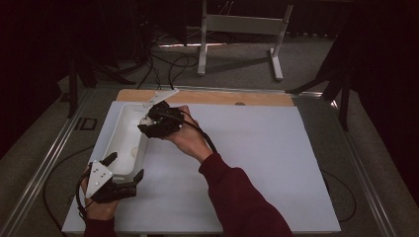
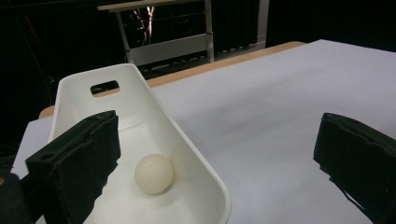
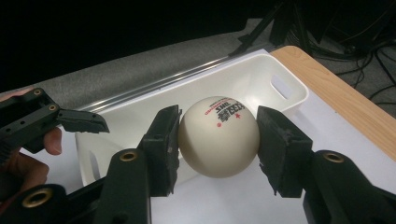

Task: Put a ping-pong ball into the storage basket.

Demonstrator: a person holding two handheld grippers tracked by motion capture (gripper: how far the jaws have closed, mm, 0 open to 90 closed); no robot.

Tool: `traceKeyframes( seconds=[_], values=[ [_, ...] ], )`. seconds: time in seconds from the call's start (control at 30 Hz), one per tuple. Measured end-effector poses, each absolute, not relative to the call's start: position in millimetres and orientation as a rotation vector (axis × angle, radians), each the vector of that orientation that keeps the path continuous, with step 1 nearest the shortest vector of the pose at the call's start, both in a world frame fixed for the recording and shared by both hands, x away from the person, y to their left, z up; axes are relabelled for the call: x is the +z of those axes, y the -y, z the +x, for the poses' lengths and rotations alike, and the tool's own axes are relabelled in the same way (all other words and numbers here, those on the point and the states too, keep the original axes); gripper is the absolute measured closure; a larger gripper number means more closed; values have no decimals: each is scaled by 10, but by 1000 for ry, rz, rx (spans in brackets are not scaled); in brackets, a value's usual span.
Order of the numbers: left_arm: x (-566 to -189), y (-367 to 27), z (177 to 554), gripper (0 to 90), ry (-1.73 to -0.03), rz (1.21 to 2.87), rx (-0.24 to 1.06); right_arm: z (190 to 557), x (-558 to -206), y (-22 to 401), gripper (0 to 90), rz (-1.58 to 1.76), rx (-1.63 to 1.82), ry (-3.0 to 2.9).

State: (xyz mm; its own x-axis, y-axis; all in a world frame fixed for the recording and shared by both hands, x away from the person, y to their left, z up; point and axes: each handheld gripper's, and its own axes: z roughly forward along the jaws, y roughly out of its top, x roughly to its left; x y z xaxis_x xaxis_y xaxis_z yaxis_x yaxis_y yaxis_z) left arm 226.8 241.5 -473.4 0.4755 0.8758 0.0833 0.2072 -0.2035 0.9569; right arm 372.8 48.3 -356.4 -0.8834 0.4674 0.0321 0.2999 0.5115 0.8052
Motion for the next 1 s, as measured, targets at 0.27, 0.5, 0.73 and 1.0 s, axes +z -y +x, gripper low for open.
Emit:
traceKeyframes(
  seconds=[0.27,0.5,0.73,1.0],
  values=[
    [-4734,-2412,2267,12,-936,1693,810,3707,-3575,-533,507,656,1317,-2566],
    [-4734,-2408,2267,12,-935,1695,810,3694,-3581,-576,507,654,1321,-2568],
    [-4734,-2405,2267,12,-934,1695,808,3683,-3592,-613,507,651,1325,-2571],
    [-4734,-2404,2267,13,-933,1695,808,3676,-3612,-663,507,649,1336,-2579]
  ],
)
